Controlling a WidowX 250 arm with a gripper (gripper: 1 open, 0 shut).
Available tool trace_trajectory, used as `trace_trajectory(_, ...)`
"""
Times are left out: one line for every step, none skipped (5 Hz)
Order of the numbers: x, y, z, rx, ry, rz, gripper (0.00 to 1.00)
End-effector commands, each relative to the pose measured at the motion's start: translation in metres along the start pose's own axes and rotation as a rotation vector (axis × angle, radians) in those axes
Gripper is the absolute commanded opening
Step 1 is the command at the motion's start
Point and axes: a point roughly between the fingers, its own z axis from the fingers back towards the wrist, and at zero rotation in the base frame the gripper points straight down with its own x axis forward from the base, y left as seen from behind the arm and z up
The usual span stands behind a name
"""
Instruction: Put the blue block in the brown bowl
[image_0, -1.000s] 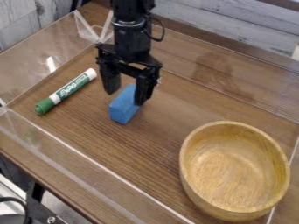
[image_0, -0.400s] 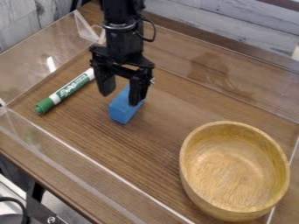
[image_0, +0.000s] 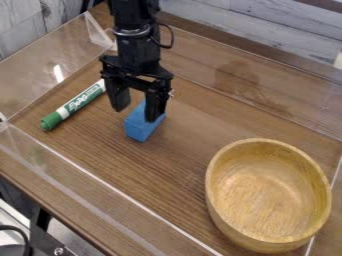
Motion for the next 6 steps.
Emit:
trace_trajectory(0.004, 0.005, 0.017, 0.006, -0.075, 0.006, 1.0)
trace_trajectory(0.004, 0.006, 0.018, 0.001, -0.087, 0.005, 1.0)
trace_trajectory(0.005, 0.006, 0.019, -0.002, -0.098, 0.0, 1.0)
trace_trajectory(0.006, 0.007, 0.019, -0.004, -0.107, -0.003, 1.0)
trace_trajectory(0.008, 0.006, 0.012, -0.007, -0.109, -0.006, 1.0)
trace_trajectory(0.011, 0.006, 0.005, -0.01, -0.111, -0.009, 1.0)
